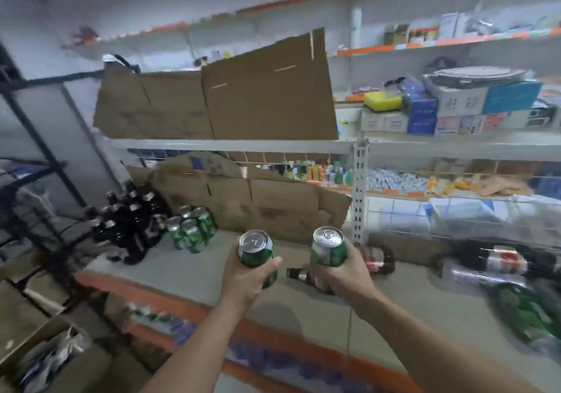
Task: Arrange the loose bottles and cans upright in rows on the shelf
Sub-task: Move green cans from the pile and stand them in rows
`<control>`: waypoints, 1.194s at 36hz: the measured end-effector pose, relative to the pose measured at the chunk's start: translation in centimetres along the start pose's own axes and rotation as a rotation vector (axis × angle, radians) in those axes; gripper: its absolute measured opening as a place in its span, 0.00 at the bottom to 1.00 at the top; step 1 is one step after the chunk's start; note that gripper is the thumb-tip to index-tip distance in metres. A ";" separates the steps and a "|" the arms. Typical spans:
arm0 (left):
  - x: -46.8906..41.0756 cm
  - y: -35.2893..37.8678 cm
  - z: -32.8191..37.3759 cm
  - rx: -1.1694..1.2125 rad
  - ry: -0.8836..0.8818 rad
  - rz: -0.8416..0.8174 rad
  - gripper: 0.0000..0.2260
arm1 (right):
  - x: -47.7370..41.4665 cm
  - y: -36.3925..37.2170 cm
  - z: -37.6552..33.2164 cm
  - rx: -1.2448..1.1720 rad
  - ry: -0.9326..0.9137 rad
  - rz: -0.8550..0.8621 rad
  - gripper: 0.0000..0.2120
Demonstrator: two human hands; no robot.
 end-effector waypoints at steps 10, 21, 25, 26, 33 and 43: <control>1.2 -24.1 -1.9 -0.071 -0.052 0.196 0.25 | 8.3 22.4 -2.7 0.011 0.018 -0.223 0.21; 2.4 -38.7 -3.1 0.062 -0.089 0.308 0.23 | 15.1 37.0 -5.9 -0.014 0.038 -0.379 0.22; 1.3 -39.7 -4.5 0.042 -0.086 0.311 0.22 | 13.0 38.6 -5.0 0.043 0.034 -0.352 0.25; 0.8 -39.6 -5.0 0.038 -0.090 0.301 0.23 | 12.0 38.8 -4.5 0.054 0.033 -0.344 0.23; -5.3 -36.9 -8.5 0.002 -0.167 0.207 0.29 | 4.8 40.1 -1.6 0.102 0.033 -0.316 0.16; -16.4 -31.4 -12.1 -0.041 -0.262 0.151 0.31 | -5.3 41.2 2.6 0.156 0.142 -0.374 0.28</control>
Point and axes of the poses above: each hand's wrist, its own x-axis away from the middle knuckle, its own y-axis out of the palm, z = x × y, the point moved 10 cm from there along -x, towards the middle knuckle, and after that the axes turned 6 degrees about z, right-handed, at the moved point
